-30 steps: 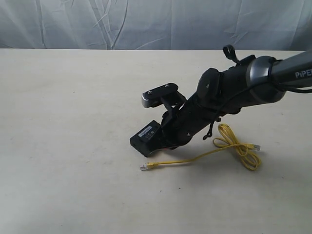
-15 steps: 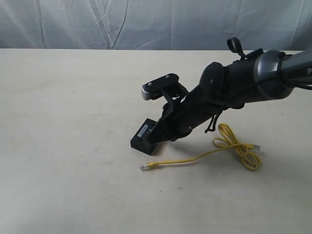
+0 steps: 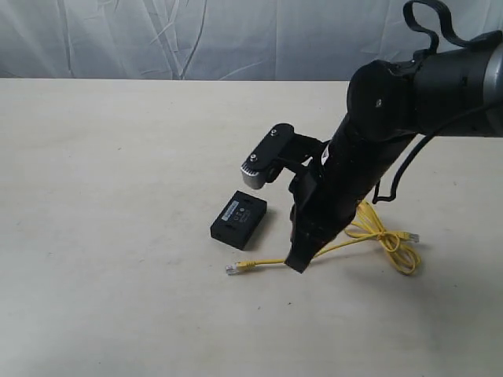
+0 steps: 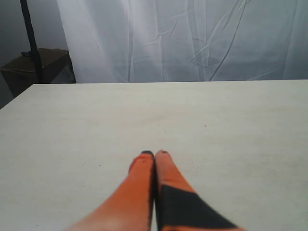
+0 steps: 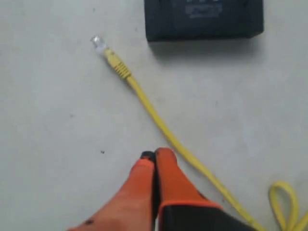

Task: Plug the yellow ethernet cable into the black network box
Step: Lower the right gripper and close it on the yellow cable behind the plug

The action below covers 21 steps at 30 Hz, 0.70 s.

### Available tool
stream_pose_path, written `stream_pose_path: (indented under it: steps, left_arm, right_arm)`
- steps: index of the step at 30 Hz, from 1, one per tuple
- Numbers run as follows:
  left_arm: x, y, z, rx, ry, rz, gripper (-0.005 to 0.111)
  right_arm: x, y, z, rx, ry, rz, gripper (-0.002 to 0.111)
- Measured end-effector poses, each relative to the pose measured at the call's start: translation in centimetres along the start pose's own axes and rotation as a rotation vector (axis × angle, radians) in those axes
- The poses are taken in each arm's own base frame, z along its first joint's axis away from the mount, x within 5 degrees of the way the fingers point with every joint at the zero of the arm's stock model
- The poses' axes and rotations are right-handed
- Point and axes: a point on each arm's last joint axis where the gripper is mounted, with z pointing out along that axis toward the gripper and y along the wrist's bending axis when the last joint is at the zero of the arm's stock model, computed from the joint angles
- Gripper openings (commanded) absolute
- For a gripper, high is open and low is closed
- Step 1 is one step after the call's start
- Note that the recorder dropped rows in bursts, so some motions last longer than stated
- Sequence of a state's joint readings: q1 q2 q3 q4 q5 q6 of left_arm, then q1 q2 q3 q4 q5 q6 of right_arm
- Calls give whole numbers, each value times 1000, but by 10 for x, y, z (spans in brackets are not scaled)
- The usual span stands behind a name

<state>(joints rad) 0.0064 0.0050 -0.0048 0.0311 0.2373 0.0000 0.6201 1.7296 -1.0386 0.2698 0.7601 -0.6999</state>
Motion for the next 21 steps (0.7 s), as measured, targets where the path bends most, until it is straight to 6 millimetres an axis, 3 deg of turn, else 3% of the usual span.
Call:
stream_pose_path:
  steps: [7, 13, 15, 19, 21]
  left_arm:
    - [0, 0, 0, 0, 0, 0, 0]
    - [0, 0, 0, 0, 0, 0, 0]
    - [0, 0, 0, 0, 0, 0, 0]
    - [0, 0, 0, 0, 0, 0, 0]
    - [0, 0, 0, 0, 0, 0, 0]
  right_arm:
    - [8, 3, 2, -30, 68, -19, -1]
    - [23, -1, 16, 65, 79, -88, 0]
    - [26, -1, 20, 88, 64, -100, 5]
    - [24, -1, 22, 92, 13, -116, 29]
    - [22, 2, 22, 71, -9, -122, 32]
